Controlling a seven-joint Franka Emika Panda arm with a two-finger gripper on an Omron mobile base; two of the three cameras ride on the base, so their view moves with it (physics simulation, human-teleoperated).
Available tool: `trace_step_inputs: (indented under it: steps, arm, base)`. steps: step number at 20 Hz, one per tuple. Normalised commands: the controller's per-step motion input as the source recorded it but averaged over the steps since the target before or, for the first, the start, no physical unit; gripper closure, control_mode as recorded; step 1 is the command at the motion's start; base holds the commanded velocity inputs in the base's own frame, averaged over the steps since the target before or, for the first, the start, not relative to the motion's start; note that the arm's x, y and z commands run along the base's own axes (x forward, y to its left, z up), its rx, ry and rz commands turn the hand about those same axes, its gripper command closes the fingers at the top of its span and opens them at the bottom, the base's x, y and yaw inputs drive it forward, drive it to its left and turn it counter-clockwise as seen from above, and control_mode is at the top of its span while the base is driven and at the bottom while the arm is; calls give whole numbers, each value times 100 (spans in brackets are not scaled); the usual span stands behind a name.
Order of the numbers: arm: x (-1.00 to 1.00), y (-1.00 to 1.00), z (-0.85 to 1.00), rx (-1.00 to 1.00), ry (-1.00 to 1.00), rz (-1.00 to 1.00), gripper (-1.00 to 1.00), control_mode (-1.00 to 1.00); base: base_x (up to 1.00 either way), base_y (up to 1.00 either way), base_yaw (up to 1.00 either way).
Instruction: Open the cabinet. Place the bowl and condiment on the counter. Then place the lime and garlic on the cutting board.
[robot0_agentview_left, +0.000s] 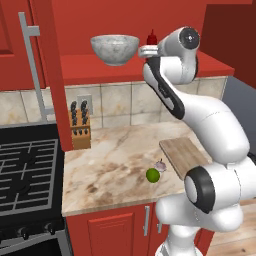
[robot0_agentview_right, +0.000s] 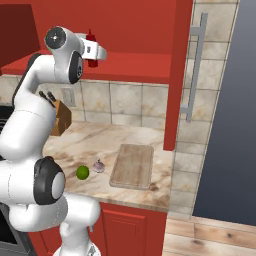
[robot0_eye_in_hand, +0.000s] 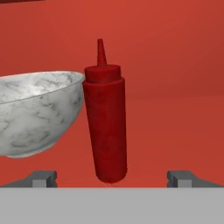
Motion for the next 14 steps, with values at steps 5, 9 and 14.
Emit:
trace_step_inputs:
  steps: [5, 9, 14]
  arm:
    - [22, 0, 0, 0, 0, 0, -100, -100]
    - [21, 0, 0, 0, 0, 0, -100, -100]
    - [29, 0, -2, 0, 0, 0, -100, -100]
  base:
    - [0, 0, 0]
    - [0, 0, 0]
    - [0, 0, 0]
